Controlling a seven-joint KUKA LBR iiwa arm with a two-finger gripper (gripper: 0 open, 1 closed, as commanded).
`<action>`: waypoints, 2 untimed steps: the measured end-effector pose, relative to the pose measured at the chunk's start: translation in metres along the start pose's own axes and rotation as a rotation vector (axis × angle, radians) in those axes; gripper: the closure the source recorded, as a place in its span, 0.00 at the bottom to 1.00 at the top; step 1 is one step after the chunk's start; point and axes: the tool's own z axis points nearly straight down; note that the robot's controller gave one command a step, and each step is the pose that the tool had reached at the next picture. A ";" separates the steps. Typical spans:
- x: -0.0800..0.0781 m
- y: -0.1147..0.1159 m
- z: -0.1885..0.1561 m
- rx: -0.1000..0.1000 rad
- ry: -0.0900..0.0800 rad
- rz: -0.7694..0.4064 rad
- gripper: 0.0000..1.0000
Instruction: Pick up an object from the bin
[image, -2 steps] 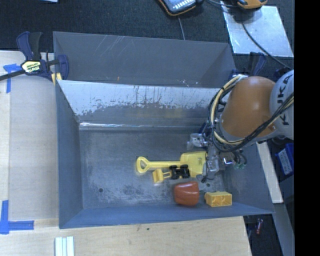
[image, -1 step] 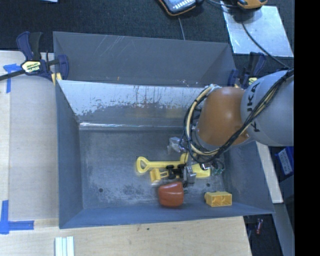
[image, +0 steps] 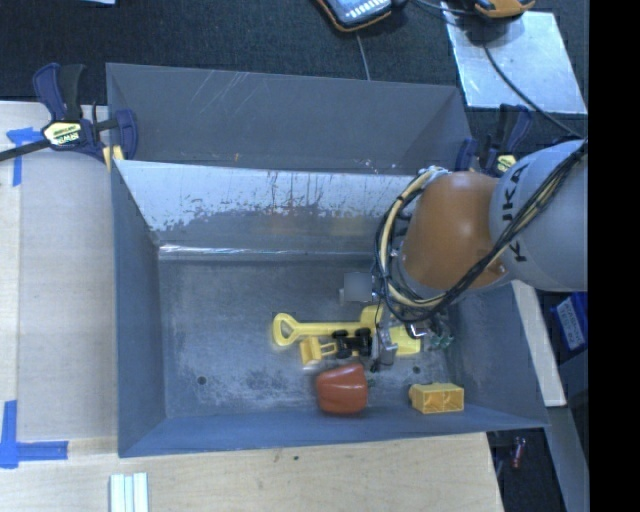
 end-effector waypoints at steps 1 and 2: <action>0.007 0.011 -0.155 0.000 -0.003 0.062 1.00; 0.007 0.011 -0.155 0.001 -0.003 0.061 1.00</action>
Offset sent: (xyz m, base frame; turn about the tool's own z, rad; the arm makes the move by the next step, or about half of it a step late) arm 0.0000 0.0000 0.0000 0.0000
